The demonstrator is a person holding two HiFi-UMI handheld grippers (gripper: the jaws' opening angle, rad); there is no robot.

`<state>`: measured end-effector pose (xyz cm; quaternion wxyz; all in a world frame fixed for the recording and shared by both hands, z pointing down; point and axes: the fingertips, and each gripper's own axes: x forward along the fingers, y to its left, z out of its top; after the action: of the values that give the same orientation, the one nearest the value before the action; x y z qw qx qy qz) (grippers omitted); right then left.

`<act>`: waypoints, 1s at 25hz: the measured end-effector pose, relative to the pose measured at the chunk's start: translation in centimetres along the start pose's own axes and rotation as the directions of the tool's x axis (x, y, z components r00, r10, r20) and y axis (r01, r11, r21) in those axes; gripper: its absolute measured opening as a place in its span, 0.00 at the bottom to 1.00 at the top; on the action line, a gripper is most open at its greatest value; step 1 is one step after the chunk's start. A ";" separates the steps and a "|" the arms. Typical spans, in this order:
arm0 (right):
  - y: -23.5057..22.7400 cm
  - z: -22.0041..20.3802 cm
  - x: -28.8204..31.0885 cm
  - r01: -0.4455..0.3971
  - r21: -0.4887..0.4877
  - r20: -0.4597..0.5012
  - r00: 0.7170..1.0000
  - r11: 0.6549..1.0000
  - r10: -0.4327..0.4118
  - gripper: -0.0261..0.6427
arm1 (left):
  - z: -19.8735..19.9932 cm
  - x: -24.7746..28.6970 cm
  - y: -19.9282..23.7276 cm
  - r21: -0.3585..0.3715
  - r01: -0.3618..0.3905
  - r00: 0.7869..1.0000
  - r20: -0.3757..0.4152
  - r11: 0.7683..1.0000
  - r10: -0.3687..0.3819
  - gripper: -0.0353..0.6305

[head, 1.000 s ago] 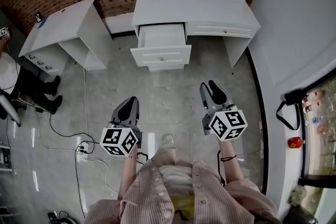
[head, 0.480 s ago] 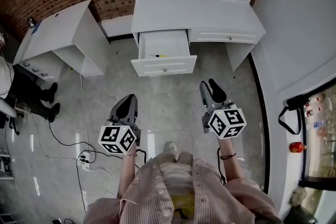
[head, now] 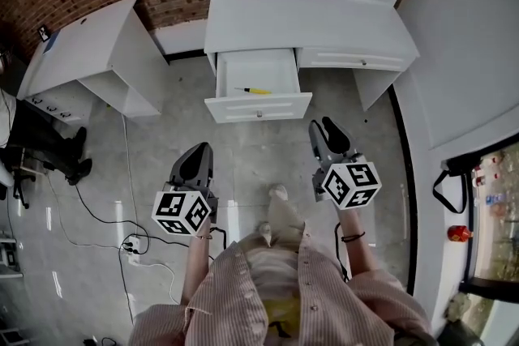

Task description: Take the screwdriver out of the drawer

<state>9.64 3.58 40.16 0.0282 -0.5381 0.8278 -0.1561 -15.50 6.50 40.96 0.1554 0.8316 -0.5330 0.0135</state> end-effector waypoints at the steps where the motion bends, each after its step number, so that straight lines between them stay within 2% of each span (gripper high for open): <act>1: -0.1 -0.1 0.6 -0.002 0.002 -0.005 1.000 1.000 0.002 0.21 | 0.0 0.4 0.4 -0.004 -0.002 1.000 -0.004 1.000 0.002 0.05; 14: -3.8 -0.5 13.3 -0.088 -0.001 -0.120 0.989 0.996 0.088 0.21 | 0.2 11.0 5.6 -0.040 -0.042 0.996 -0.076 0.998 0.039 0.05; 20: -5.9 -0.9 19.9 -0.154 -0.003 -0.216 0.965 0.988 0.150 0.21 | 0.0 17.3 7.4 -0.065 -0.048 0.989 -0.140 0.997 0.039 0.05; 25: -7.3 -2.2 24.6 -0.214 0.001 -0.312 0.928 0.977 0.204 0.21 | -0.6 21.7 8.8 -0.087 -0.056 0.982 -0.184 0.995 0.039 0.05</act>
<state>5.29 -20.75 47.38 -0.0947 -0.4160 0.8769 -0.2214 -13.88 -15.82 47.74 0.2410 0.8060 -0.5362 0.0688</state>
